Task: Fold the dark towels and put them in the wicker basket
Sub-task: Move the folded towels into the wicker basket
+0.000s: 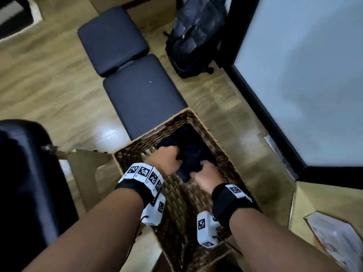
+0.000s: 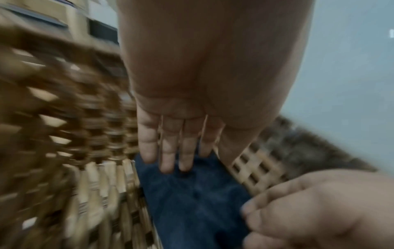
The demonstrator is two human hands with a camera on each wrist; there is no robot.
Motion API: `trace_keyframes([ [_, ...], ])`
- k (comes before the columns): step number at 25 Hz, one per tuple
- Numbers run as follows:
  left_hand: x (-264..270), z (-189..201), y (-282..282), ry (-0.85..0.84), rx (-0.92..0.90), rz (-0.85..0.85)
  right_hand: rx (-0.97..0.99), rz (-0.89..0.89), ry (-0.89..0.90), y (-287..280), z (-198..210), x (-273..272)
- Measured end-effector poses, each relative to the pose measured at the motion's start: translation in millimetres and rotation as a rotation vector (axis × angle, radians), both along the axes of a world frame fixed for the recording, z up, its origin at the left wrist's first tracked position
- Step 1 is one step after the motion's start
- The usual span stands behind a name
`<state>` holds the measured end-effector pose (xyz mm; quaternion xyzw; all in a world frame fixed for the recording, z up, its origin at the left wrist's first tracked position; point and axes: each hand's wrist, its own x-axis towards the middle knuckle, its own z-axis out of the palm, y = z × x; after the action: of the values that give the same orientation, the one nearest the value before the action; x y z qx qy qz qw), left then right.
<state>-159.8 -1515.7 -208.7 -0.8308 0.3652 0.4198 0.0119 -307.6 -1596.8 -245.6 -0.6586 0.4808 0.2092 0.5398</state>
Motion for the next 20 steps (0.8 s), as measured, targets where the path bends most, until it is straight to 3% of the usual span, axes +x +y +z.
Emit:
trace_keyframes([
  [7, -44.1, 136.1, 158.8, -0.098, -0.21, 0.484, -0.102, 0.573, -0.087, 74.9, 111.1, -3.2],
  [11, -80.2, 180.4, 273.0, -0.267, -0.314, 0.735, -0.2, 0.634, -0.219, 144.9, 165.6, 6.6],
  [13, -98.4, 193.5, 335.4, -0.391, -0.315, 0.83, -0.161, 0.636, -0.297, 196.0, 185.1, 7.6],
  [16, -119.4, 194.7, 428.2, -0.485, -0.148, 0.948, -0.092, 0.649, -0.319, 279.7, 193.2, 6.3],
  [20, -129.4, 170.1, 502.0, -0.446, 0.115, 1.076, -0.177, 0.733, -0.247, 365.2, 179.6, 0.7],
])
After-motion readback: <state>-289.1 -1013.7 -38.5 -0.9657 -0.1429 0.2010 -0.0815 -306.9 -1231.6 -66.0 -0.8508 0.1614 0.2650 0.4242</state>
